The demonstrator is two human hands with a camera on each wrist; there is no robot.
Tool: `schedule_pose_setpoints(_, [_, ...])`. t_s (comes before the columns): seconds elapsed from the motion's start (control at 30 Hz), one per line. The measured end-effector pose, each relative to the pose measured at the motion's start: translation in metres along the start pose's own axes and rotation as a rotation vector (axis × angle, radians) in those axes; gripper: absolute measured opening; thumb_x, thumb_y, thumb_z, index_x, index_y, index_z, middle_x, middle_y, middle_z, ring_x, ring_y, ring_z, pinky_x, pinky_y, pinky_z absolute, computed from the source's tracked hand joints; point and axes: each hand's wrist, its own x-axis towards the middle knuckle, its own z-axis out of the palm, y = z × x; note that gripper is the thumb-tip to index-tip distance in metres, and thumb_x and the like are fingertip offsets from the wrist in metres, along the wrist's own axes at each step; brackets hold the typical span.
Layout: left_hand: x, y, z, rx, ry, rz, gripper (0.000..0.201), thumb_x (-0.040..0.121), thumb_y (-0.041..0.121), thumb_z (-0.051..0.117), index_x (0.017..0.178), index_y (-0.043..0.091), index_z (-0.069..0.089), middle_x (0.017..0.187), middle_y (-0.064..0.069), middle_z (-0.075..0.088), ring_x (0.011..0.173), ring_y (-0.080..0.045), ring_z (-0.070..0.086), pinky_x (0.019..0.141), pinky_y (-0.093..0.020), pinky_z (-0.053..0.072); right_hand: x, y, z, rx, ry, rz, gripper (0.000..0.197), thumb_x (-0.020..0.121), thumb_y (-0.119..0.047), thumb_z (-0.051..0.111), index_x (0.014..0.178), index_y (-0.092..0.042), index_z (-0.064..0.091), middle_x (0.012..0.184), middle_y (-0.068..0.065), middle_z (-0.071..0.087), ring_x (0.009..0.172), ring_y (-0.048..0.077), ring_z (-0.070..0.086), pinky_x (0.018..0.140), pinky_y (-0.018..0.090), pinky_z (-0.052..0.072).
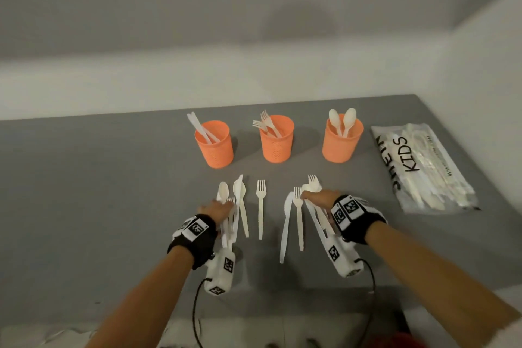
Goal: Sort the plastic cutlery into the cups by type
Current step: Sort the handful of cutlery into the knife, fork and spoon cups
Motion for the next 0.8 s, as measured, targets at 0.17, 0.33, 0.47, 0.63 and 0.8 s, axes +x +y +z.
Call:
schedule_pose_setpoints(0.17, [-0.019, 0.029, 0.043, -0.073, -0.169, 0.016, 0.035, 0.094, 0.026, 0.038, 0.120, 0.005, 0.047, 0.102, -0.016, 0.058, 0.085, -0.030, 0.060, 0.064, -0.039, 0.054, 0.003, -0.019, 0.020, -0.264, -0.005, -0.050, 0.080, 0.084, -0.056, 0.051, 0.143, -0.006, 0.030, 0.152, 0.020, 0.024, 0.142, 0.036, 0.017, 0.115, 0.040, 0.021])
schedule_pose_setpoints(0.33, [-0.033, 0.054, 0.069, -0.291, -0.324, -0.044, 0.026, 0.097, 0.026, 0.038, 0.116, 0.014, 0.049, 0.092, -0.009, 0.055, 0.077, -0.021, 0.053, 0.077, -0.042, 0.049, 0.008, -0.025, 0.042, -0.347, 0.079, -0.105, 0.075, 0.080, -0.050, 0.065, 0.136, -0.006, 0.040, 0.141, 0.019, 0.035, 0.133, 0.033, 0.032, 0.108, 0.036, 0.030])
schedule_pose_setpoints(0.47, [-0.033, 0.061, 0.080, -0.382, -0.382, -0.069, 0.022, 0.096, 0.027, 0.040, 0.103, 0.008, 0.049, 0.077, -0.007, 0.052, 0.068, -0.018, 0.051, 0.078, -0.038, 0.043, 0.011, -0.026, 0.054, -0.442, 0.253, -0.139, 0.051, 0.092, -0.021, 0.052, 0.134, 0.003, 0.035, 0.140, 0.018, 0.029, 0.130, 0.033, 0.031, 0.106, 0.038, 0.033])
schedule_pose_setpoints(0.63, [-0.028, 0.057, 0.088, -0.461, -0.429, -0.098, 0.028, 0.095, 0.030, 0.041, 0.078, 0.009, 0.051, 0.072, -0.005, 0.051, 0.067, -0.018, 0.049, 0.070, -0.032, 0.041, 0.016, -0.022, 0.053, -0.487, 0.268, -0.198, 0.045, 0.088, -0.006, 0.055, 0.130, 0.001, 0.040, 0.137, 0.020, 0.033, 0.128, 0.036, 0.033, 0.098, 0.043, 0.041])
schedule_pose_setpoints(0.8, [-0.027, 0.052, 0.091, -0.583, -0.455, -0.105, 0.028, 0.096, 0.030, 0.038, 0.085, 0.010, 0.054, 0.081, -0.006, 0.058, 0.073, -0.018, 0.053, 0.066, -0.030, 0.040, 0.026, -0.020, 0.048, -0.493, 0.263, -0.230, 0.040, 0.089, -0.006, 0.054, 0.127, 0.003, 0.044, 0.136, 0.021, 0.037, 0.127, 0.035, 0.037, 0.101, 0.041, 0.040])
